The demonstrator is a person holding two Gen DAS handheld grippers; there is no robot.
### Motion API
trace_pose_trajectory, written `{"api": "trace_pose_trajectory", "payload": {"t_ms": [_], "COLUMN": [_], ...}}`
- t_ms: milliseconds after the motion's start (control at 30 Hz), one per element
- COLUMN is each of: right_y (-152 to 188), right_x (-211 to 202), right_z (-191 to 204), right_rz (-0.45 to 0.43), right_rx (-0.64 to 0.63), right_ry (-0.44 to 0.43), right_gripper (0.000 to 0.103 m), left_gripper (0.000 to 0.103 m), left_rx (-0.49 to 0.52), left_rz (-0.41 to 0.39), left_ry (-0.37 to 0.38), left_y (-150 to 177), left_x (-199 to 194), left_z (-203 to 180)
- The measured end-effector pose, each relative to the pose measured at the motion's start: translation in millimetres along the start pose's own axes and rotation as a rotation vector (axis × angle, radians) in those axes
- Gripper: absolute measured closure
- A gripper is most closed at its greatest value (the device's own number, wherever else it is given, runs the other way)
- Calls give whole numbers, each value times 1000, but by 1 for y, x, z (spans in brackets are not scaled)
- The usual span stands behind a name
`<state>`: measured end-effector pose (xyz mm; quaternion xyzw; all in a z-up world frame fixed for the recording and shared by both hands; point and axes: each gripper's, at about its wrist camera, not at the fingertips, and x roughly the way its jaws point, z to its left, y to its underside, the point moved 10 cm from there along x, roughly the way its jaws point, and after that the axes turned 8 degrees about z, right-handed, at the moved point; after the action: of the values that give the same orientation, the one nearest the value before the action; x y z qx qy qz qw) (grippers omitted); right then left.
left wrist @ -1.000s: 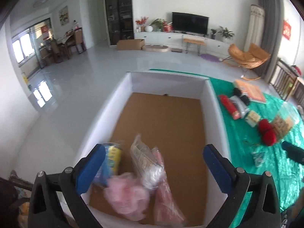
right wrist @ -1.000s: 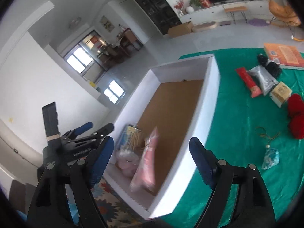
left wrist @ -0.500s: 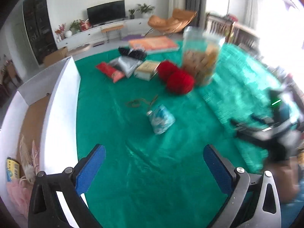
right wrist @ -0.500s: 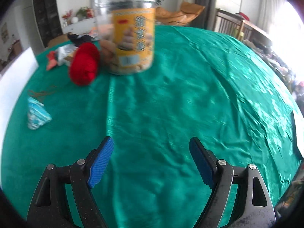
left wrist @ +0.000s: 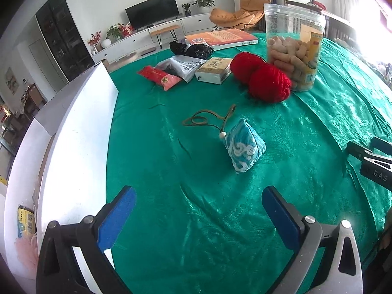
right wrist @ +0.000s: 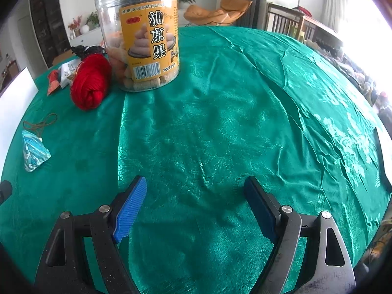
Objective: Organize soft objects
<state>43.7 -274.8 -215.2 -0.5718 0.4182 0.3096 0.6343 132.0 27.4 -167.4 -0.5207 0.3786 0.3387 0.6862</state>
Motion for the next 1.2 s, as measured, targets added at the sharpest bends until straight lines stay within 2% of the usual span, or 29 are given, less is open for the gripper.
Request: {"api": "trace_pose_trajectory", "payload": {"t_ms": [233, 400, 433, 733, 833, 1200], "right_y": [0, 0, 0, 1, 1, 0], "right_x": [0, 0, 0, 0, 0, 1], "right_z": [0, -1, 0, 0, 0, 3], "right_rz": [-1, 0, 0, 1, 0, 2], "right_rx": [0, 0, 0, -3, -3, -7], "right_ry": [0, -1, -1, -2, -2, -8], "right_gripper": [18, 17, 17, 15, 15, 13], "left_gripper": [1, 0, 0, 0, 0, 0], "left_rx": [-17, -131, -173, -247, -239, -257], "left_rz": [21, 141, 132, 59, 27, 12], "left_ry": [12, 91, 132, 85, 88, 77], "left_y": [-5, -1, -3, -43, -54, -54], "left_x": [16, 57, 62, 87, 94, 93], "left_z": [2, 6, 6, 26, 30, 31]}}
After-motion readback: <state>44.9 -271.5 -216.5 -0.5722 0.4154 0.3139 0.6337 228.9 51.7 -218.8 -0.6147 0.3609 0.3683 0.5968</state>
